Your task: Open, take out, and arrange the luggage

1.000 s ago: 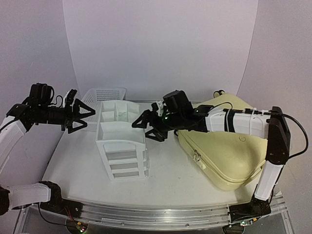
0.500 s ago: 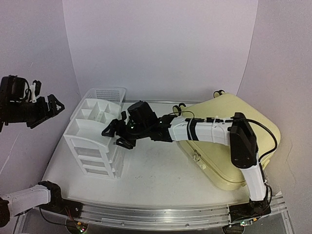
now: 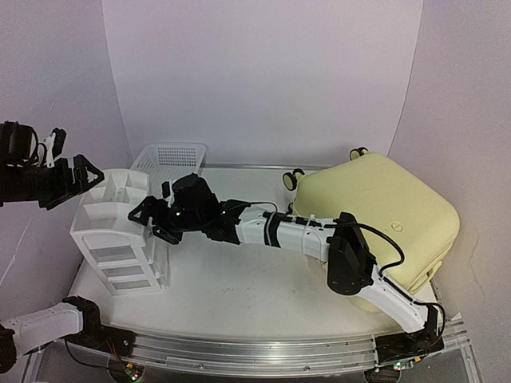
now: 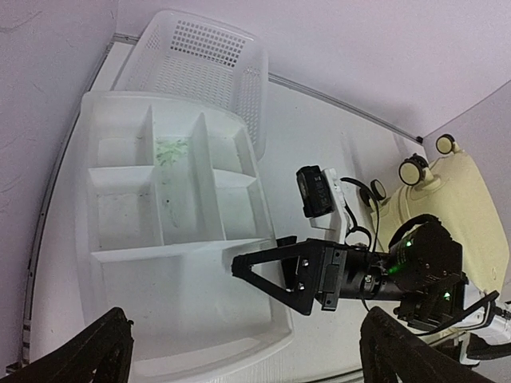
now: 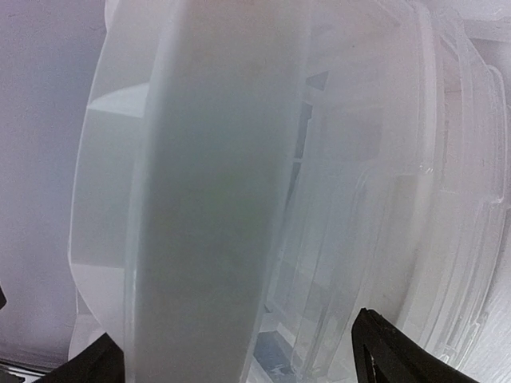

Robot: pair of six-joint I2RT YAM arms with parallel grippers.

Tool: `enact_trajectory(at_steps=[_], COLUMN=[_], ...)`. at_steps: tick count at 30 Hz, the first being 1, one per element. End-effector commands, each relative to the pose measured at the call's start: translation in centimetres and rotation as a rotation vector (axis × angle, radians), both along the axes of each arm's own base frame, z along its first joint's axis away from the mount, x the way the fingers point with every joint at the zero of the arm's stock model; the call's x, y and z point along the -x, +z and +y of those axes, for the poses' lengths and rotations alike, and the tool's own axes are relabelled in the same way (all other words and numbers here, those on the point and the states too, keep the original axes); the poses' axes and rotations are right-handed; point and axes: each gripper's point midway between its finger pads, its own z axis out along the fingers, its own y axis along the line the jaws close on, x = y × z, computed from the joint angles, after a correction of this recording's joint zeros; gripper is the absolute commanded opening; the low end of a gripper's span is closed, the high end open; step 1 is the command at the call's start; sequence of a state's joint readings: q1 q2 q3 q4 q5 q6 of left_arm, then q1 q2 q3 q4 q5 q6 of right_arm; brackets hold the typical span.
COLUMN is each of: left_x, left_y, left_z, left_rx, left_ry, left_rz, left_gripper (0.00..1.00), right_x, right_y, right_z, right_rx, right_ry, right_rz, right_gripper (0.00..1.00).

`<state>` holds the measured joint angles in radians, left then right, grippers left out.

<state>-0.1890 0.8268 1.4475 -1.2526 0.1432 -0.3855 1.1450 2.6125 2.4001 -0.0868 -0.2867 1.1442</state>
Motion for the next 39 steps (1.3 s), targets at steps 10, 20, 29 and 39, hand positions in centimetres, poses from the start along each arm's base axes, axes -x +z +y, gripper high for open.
enact_trajectory(at_steps=[10, 20, 29, 39], left_x=[-0.9, -1.5, -3.3, -4.4], left_y=[1.7, 3.5, 2.8, 1.2], left_z=[-4.4, -8.0, -11.4, -23.9], left_rx=[0.099, 0.232, 0.279, 0.155], left_ry=[-0.247, -0.432, -0.523, -0.735], left_rz=[-0.045, -0.066, -0.059, -0.022], left_gripper=[1.00, 1.00, 0.99, 0.99], right_x=[-0.9, -4.2, -5.9, -5.5], right_y=[8.6, 8.9, 11.2, 9.8], right_z=[-9.0, -29.5, -55.1, -67.1], right_rx=[0.165, 0.832, 1.575, 1.259], right_ry=[0.065, -0.120, -0.441, -0.656], right_rz=[-0.174, -0.504, -0.514, -0.093], right_gripper=[0.98, 0.98, 0.98, 0.98])
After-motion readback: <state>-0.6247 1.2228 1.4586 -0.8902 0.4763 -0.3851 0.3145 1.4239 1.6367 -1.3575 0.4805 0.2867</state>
